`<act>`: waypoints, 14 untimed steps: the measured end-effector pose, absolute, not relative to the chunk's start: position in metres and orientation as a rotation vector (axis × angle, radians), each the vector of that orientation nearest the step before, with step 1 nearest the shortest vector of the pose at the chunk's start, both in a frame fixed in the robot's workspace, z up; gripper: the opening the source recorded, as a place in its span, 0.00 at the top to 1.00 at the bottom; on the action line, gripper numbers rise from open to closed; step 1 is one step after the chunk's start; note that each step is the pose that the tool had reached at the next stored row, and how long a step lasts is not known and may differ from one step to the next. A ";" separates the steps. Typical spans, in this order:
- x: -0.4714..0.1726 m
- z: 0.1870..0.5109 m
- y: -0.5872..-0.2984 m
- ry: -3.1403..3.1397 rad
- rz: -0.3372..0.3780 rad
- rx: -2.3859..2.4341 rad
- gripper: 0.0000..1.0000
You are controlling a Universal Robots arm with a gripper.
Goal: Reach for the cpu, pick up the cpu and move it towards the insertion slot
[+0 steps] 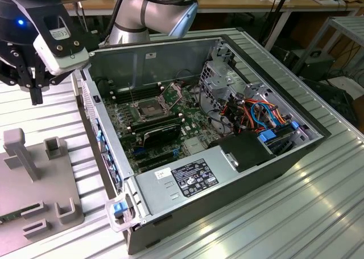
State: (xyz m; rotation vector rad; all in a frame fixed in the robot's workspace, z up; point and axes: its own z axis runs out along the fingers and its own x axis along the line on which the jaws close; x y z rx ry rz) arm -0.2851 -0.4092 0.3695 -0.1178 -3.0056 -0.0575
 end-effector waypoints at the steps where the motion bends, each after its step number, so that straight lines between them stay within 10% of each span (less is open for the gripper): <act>1: -0.287 0.369 -0.410 -3.006 -0.057 -0.118 0.89; 14: -0.318 0.368 -0.415 -3.063 -0.063 -0.113 0.89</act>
